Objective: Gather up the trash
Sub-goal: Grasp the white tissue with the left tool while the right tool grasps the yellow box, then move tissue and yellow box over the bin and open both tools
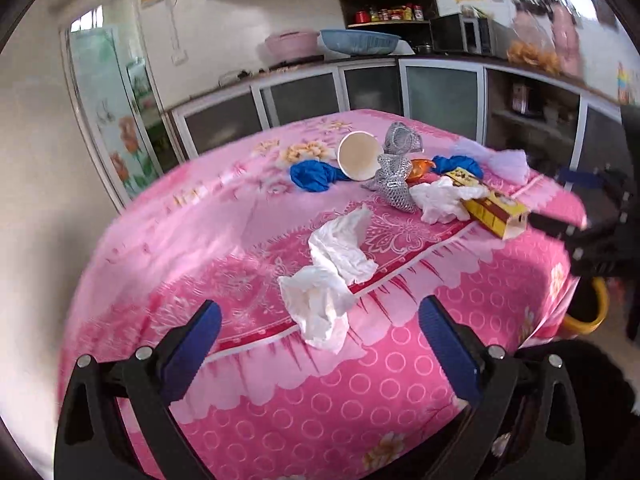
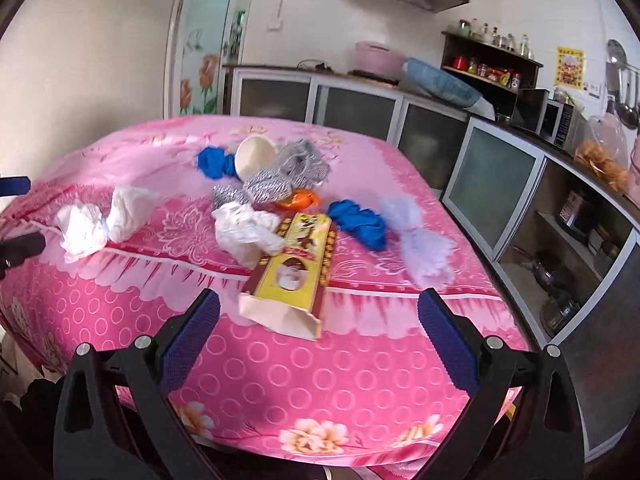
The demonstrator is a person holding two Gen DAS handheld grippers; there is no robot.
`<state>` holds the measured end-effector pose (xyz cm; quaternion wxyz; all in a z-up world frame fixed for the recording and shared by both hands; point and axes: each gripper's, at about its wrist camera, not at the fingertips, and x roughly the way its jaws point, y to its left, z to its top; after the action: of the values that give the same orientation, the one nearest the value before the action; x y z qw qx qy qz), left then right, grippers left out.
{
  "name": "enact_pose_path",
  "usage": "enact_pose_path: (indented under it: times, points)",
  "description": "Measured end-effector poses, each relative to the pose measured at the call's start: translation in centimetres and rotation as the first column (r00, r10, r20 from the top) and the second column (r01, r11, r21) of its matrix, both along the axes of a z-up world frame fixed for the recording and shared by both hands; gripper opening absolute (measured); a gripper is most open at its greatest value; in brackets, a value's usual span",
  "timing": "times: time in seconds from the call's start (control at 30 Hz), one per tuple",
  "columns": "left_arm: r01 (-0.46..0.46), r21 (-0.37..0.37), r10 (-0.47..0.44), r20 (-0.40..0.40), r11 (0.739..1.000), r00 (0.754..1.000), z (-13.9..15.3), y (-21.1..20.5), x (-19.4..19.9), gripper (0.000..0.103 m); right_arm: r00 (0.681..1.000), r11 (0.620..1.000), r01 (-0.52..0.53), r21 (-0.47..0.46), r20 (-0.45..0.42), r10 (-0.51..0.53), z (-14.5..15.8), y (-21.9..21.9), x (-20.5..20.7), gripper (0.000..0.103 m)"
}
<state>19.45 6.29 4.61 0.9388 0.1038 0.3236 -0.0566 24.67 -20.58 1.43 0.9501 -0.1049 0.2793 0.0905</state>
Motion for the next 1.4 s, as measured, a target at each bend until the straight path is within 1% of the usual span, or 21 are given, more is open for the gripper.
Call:
enact_pose_path:
  times: [0.1,0.23,0.3,0.4,0.43,0.47,0.5,0.53,0.57,0.6,0.63,0.67,0.8,0.83,0.93,1.0,1.1,1.17,1.23,1.3,1.4]
  points:
    - [-0.006,-0.040,0.004,-0.044,0.999,0.999,-0.8,0.3,2.2,0.095,0.999,1.000,0.006,-0.005,-0.039,-0.006,-0.9,1.0,1.8,0.095]
    - [-0.012,-0.065,0.005,-0.104,0.998,0.995,-2.5,0.0,4.5,0.095,0.998,0.999,0.019,-0.041,-0.059,-0.022,-1.8,2.0,3.7,0.095]
    - [-0.033,-0.053,0.026,-0.139,0.998,0.990,-3.2,-0.2,5.8,0.095,0.997,0.999,0.023,-0.042,-0.074,-0.026,-2.1,2.1,4.4,0.095]
    - [-0.040,-0.045,0.031,-0.183,0.998,0.983,-4.2,-0.1,7.5,0.095,0.992,0.999,0.025,-0.036,-0.121,-0.029,-2.9,2.0,5.5,0.094]
    - [-0.042,-0.059,0.030,-0.200,0.997,0.979,-4.5,-0.1,8.0,0.088,0.990,0.999,0.024,-0.029,-0.139,-0.028,-3.2,1.9,5.8,0.085]
    - [-0.044,-0.085,0.024,-0.220,0.995,0.975,-4.8,0.1,8.4,0.065,0.988,0.999,0.027,-0.029,-0.153,-0.031,-3.3,1.9,6.0,0.065]
    - [-0.045,-0.111,0.017,-0.240,0.993,0.971,-4.9,0.3,8.7,0.046,0.985,0.998,0.038,-0.043,-0.166,-0.044,-3.6,1.9,6.3,0.053]
    - [-0.050,-0.166,0.000,-0.283,0.985,0.959,-5.3,0.7,9.3,0.024,0.984,0.998,0.040,-0.042,-0.169,-0.046,-3.7,1.8,6.3,0.050]
    - [-0.061,-0.206,-0.005,-0.308,0.977,0.951,-5.4,1.0,9.7,0.023,0.985,0.999,0.040,-0.030,-0.169,-0.044,-3.7,1.6,6.3,0.048]
    - [-0.070,-0.223,-0.004,-0.317,0.972,0.948,-5.5,1.2,9.9,0.021,0.985,0.999,0.041,-0.015,-0.169,-0.043,-3.5,1.3,6.2,0.047]
    - [-0.063,-0.227,-0.012,-0.318,0.972,0.948,-5.3,1.3,9.9,0.017,0.986,0.999,0.043,0.000,-0.160,-0.042,-3.2,1.0,6.1,0.043]
    - [-0.058,-0.231,-0.016,-0.308,0.971,0.951,-5.0,1.3,9.8,0.016,0.987,0.999,0.045,0.016,-0.155,-0.042,-2.8,0.7,5.9,0.040]
    - [-0.040,-0.254,-0.032,-0.271,0.966,0.962,-3.4,1.5,9.1,0.016,0.988,0.997,0.069,0.043,-0.141,-0.062,-1.5,-0.8,5.5,0.039]
    - [-0.035,-0.266,-0.034,-0.251,0.963,0.967,-2.7,1.6,8.7,0.015,0.988,0.996,0.076,0.055,-0.136,-0.068,-1.0,-1.4,5.2,0.039]
    - [-0.023,-0.265,-0.031,-0.195,0.964,0.980,-0.8,1.6,7.4,0.016,0.990,0.992,0.100,0.072,-0.106,-0.092,0.3,-3.0,4.1,0.039]
    - [0.001,-0.264,-0.047,-0.167,0.965,0.985,0.5,0.8,6.7,0.016,0.990,0.989,0.122,0.082,-0.078,-0.116,1.2,-4.3,3.0,0.040]
    - [0.082,-0.250,-0.117,-0.127,0.965,0.985,2.1,-2.1,5.9,0.016,0.983,0.979,0.181,0.091,-0.044,-0.178,2.5,-7.4,1.0,0.040]
    - [0.145,-0.249,-0.179,-0.118,0.958,0.977,2.6,-4.6,5.8,0.016,0.974,0.971,0.225,0.085,-0.036,-0.223,2.9,-9.7,-0.3,0.040]
    - [0.220,-0.241,-0.250,-0.105,0.945,0.962,2.7,-7.9,5.9,0.016,0.959,0.955,0.285,0.083,-0.029,-0.283,2.9,-12.2,-1.6,0.040]
    - [0.290,-0.249,-0.321,-0.095,0.924,0.942,2.7,-11.1,6.0,0.016,0.934,0.931,0.357,0.082,-0.042,-0.354,2.6,-15.4,-3.1,0.040]
    - [0.392,-0.264,-0.428,-0.093,0.881,0.899,2.1,-16.8,6.5,0.016,0.886,0.883,0.462,0.079,-0.067,-0.458,1.9,-20.0,-5.2,0.040]
